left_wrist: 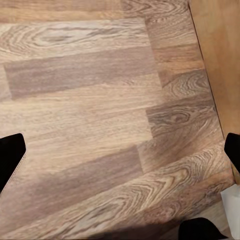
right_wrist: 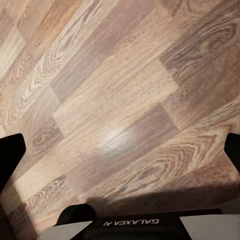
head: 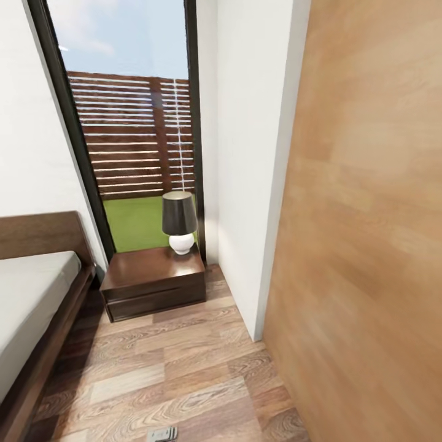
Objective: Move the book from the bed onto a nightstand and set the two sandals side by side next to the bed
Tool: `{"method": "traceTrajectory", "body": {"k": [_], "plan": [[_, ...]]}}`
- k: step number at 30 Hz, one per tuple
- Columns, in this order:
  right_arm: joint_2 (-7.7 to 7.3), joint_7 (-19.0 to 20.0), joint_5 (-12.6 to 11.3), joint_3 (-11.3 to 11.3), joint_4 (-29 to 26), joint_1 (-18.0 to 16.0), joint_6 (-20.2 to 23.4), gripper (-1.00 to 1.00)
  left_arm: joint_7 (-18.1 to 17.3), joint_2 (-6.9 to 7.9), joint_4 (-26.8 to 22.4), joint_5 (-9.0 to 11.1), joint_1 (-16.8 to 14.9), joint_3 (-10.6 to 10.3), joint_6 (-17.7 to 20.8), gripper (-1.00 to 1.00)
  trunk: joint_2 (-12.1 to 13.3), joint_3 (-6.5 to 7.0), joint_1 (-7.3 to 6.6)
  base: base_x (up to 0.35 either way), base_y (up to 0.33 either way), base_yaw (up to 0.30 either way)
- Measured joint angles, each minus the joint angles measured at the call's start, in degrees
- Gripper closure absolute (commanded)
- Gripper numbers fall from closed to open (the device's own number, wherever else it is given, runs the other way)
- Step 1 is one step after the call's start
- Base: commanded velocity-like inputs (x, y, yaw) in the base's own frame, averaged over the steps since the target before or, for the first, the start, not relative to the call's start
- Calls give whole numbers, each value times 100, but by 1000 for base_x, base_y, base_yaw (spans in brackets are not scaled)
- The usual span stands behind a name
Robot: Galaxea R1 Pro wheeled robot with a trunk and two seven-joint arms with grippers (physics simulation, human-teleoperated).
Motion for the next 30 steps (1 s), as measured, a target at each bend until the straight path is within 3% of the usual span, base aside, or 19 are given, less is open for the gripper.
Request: {"method": "traceTrajectory", "body": {"k": [7,21,30], "plan": [[0,0,0,2,1,0,0,-100,-3,-1,-1,0,1,0,1,-100,0,0,2,227,0,36],[1,-1,0,3,2,-2,0,-100,-4,1,-2,1,-1,0,0,-100,0,0,3,12,0,272],[0,7,0,1,0,0,0,-100,-5,-4,0,0,3,0,1,-100,0,0,0,281,0,135]]}}
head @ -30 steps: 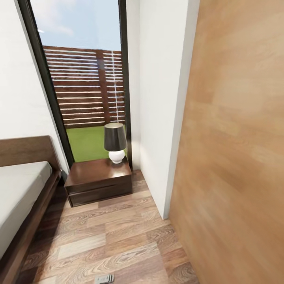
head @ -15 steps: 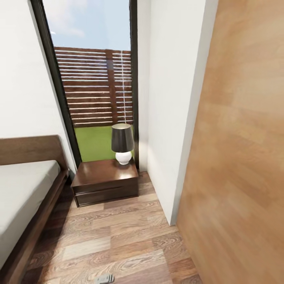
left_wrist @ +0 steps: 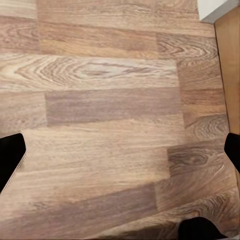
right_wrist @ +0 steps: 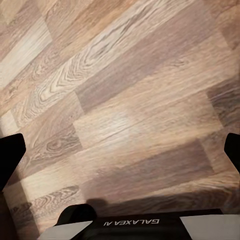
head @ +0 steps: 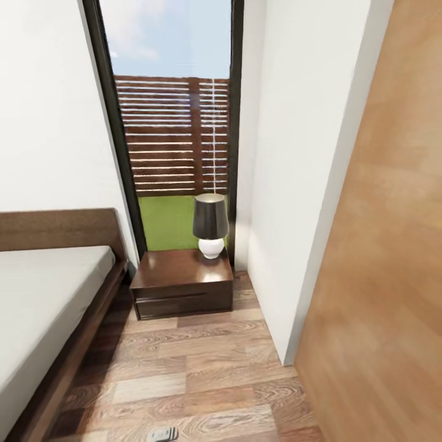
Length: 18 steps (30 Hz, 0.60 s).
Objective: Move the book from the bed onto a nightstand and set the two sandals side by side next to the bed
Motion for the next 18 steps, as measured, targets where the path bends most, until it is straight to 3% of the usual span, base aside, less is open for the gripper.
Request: {"method": "traceTrajectory", "body": {"k": [18], "plan": [[0,2,0,0,0,0,0,-100,4,-2,0,0,1,0,0,-100,0,0,0,331,0,3]]}}
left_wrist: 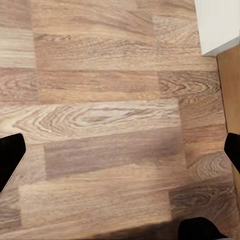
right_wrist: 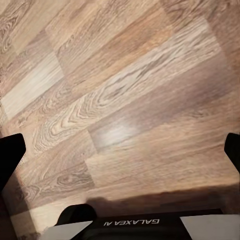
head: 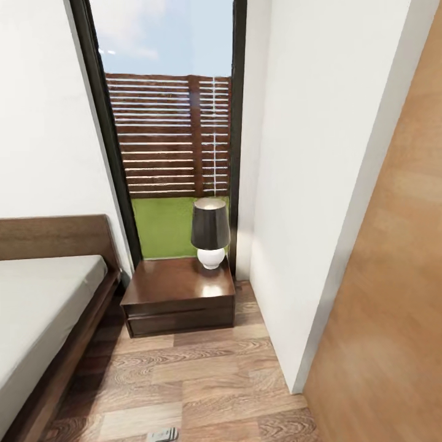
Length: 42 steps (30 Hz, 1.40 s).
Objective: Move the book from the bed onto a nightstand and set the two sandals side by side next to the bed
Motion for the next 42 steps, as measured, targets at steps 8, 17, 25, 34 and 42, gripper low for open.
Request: {"method": "traceTrajectory", "body": {"k": [8,17,25,34,42], "plan": [[0,-17,0,-1,0,0,0,-100,-4,1,0,0,-1,0,0,-100,0,0,0,330,0,18],[1,-27,0,-4,2,-2,0,-100,-3,0,-2,1,0,0,-1,-100,1,0,3,116,0,233],[1,-28,-1,-3,2,-2,0,-100,0,0,-2,1,-1,0,-1,-100,1,0,3,4,0,292],[1,-21,-1,-1,2,-2,0,-100,4,1,-2,1,0,0,-1,-100,0,0,0,184,0,293],[0,-2,0,0,0,0,0,-100,4,-2,0,0,-2,0,0,-100,0,0,0,321,0,76]]}}
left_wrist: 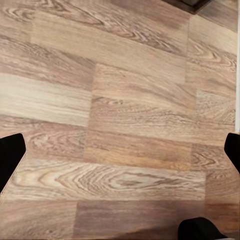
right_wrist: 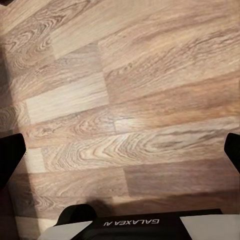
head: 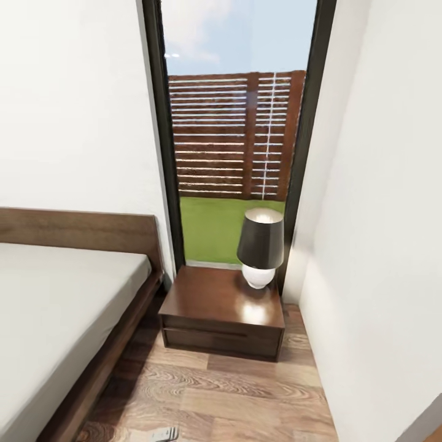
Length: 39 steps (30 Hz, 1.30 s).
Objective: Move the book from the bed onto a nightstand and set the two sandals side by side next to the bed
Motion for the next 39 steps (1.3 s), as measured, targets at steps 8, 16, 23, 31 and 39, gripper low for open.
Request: {"method": "traceTrajectory", "body": {"k": [8,16,23,31,39], "plan": [[0,2,0,0,0,0,0,-100,0,0,0,0,2,0,0,-100,0,0,0,326,0,2],[0,1,0,-3,1,-1,0,-100,0,1,-1,0,2,0,0,-100,0,0,0,327,0,74],[1,0,0,-2,2,-2,0,-100,0,1,-2,1,3,0,-1,-100,0,0,2,212,0,256],[1,0,0,-3,2,-2,0,-100,0,1,-2,1,1,0,-1,-100,0,0,3,15,0,292],[1,0,0,-3,2,-2,0,-100,0,1,-2,1,2,0,-1,-100,0,0,3,0,0,293]]}}
